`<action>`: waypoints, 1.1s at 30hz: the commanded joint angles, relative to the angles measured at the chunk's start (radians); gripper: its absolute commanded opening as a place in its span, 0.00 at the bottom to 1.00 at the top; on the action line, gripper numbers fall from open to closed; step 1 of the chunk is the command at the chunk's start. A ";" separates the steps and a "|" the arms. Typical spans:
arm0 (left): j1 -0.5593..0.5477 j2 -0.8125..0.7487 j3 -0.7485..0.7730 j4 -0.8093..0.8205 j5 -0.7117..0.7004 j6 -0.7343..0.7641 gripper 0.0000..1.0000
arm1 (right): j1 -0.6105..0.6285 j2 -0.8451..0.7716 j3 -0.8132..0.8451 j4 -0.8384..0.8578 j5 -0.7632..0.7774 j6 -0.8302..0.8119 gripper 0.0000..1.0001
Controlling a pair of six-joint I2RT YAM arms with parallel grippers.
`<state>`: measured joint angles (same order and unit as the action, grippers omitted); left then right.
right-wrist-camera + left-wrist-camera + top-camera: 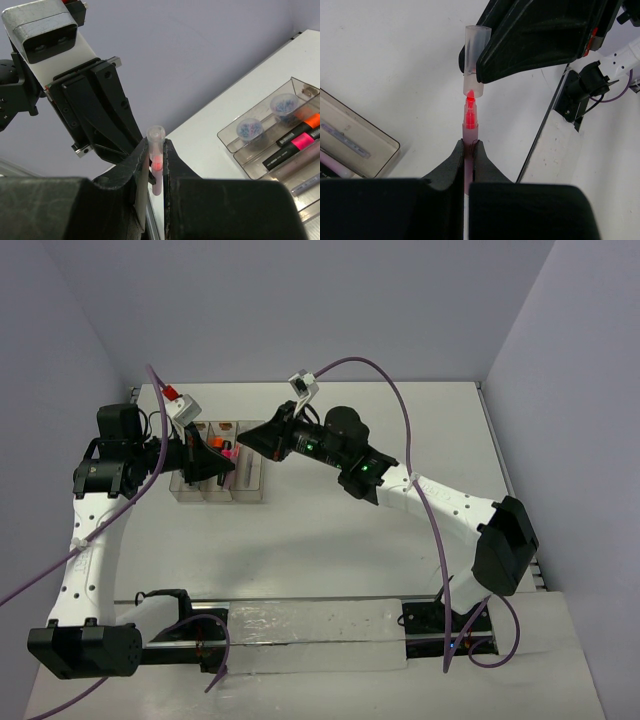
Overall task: Sort the stationery into containers
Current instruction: Close the pen cap on the pen.
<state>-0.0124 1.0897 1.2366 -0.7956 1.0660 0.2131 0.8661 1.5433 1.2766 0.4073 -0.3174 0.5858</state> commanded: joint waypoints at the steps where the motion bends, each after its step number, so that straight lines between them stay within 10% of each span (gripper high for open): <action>1: -0.004 -0.004 0.008 0.029 0.015 0.005 0.00 | 0.008 -0.011 0.033 0.050 -0.020 0.003 0.00; 33: -0.004 0.012 0.080 0.070 0.022 -0.033 0.00 | 0.027 0.012 0.009 -0.015 -0.020 -0.038 0.00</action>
<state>-0.0124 1.0992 1.2419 -0.7964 1.0662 0.1899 0.8749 1.5500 1.2793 0.4045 -0.3195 0.5761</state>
